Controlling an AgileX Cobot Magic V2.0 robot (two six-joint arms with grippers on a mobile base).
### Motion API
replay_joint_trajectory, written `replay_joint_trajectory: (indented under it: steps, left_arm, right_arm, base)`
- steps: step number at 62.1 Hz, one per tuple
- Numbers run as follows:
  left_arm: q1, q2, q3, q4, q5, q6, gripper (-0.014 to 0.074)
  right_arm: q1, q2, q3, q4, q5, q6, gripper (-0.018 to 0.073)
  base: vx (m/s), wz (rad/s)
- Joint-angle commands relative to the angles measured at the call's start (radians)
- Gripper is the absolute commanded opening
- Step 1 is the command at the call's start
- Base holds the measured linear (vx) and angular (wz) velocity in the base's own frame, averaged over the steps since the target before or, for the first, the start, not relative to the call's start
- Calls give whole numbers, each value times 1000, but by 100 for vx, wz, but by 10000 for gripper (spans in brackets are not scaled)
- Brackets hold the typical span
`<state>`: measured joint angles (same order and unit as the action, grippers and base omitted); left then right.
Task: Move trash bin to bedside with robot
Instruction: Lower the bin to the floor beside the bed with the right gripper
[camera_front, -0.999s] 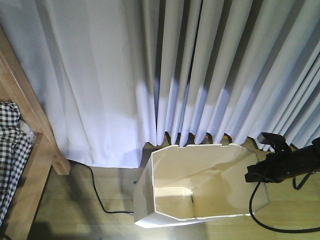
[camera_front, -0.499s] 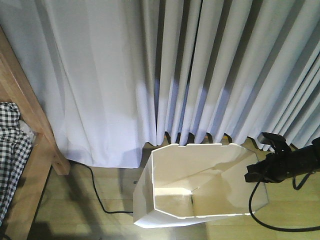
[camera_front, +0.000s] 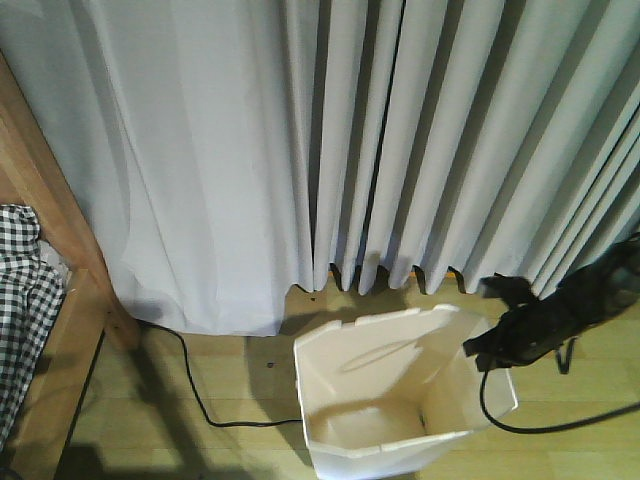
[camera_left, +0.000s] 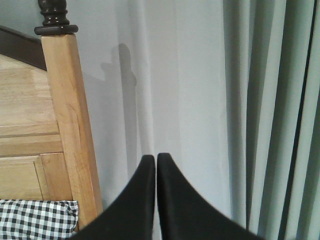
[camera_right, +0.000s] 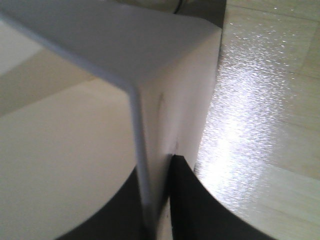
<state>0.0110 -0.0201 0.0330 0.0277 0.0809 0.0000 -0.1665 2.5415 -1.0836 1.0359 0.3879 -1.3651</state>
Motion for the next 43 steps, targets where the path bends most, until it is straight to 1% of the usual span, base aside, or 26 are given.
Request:
replay_joint_trajectory:
  steps: [1,6,11,28,37,43]
  left_arm:
    - [-6,-5,12,-9,-74,-14,-6]
    - [-6,-5,12,-9,-74,-14,-6]
    - [-6,-5,12,-9,-74,-14,-6]
    - [-6,-5,12,-9,-74,-14,-6]
    - [-6,-5,12,-9,-74,-14,-6]
    - [-6,-5,12,-9,-74,-14,-6]
  right_arm:
    - [5,-10,-59,30,169,65,-4]
    - [5,46,-114,17,169,101,-1]
    - [5,98,-163,-6,170,111,-1]
    - [6,274,-317,-13,177,169,10]
    - [8,330,-345,-30,177,221,32]
    - [16,348,-345,-72,165,237,55]
  base:
    - [0,0]
    - [0,0]
    - [0,0]
    - [0,0]
    - [0,0]
    - [0,0]
